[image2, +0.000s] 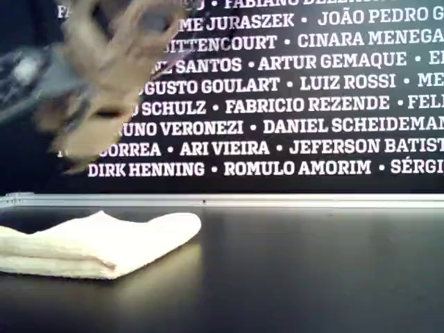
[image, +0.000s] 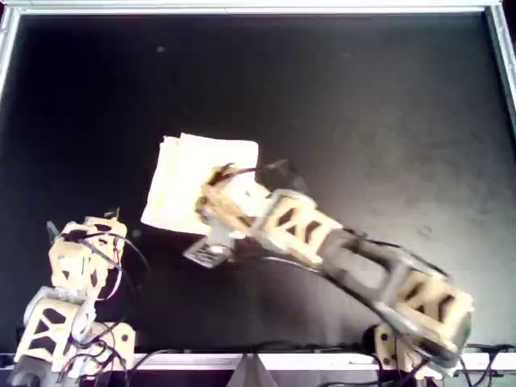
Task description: Fold a cloth
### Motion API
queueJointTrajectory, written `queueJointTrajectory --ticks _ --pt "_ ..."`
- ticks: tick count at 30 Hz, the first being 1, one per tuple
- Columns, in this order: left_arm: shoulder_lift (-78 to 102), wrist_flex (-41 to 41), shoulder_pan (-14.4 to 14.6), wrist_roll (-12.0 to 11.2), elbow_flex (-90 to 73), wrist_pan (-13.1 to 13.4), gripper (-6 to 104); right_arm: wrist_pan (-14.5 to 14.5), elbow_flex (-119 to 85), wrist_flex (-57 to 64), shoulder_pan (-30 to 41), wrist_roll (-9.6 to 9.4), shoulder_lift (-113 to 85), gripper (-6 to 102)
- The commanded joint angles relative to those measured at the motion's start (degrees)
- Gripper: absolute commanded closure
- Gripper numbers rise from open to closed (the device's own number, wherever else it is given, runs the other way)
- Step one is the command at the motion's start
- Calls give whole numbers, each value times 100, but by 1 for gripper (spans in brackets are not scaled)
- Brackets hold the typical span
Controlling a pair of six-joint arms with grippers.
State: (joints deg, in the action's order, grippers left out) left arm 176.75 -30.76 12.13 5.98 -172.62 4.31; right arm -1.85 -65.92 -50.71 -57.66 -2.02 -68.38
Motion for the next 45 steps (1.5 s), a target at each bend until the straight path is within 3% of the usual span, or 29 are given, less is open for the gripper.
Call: queueJointTrajectory --ticks 1,7,12,17,21,24,30,32,37,39,41,45 --pt "79 18 -53 44 185 -26 18 -70 -905 -624 923 -35 -1819 49" --pt "88 18 -53 44 650 -35 18 44 -2145 -659 3199 -44 -3533 76" --pt "88 9 -53 53 879 -35 18 35 -2399 -712 4104 -35 -4465 99" --pt "88 0 -132 -26 756 70 18 26 -3120 -738 4351 -35 -6293 96" --pt "88 0 -62 -44 817 -18 19 -70 -4518 -686 4368 -26 -7664 96" --pt "97 0 -62 -53 765 53 24 -79 -5546 -466 4438 -26 -8807 96" --pt "123 0 -149 -53 598 70 46 -79 -7523 1107 4887 -18 -11101 96" --pt "132 0 -185 -53 571 70 57 -79 -8209 1521 5054 -26 -11065 96" --pt "141 9 -642 35 299 -18 85 -70 -9545 2171 5361 -26 -10978 95" --pt "158 9 -650 9 35 -44 94 -26 -9949 2417 5361 -26 -10978 95" --pt "158 9 -659 -35 -18 -62 100 18 -10354 2558 5361 -26 -10986 95" --pt "158 9 -835 -35 -18 -88 99 -70 -10872 2584 5396 -26 -10995 96"
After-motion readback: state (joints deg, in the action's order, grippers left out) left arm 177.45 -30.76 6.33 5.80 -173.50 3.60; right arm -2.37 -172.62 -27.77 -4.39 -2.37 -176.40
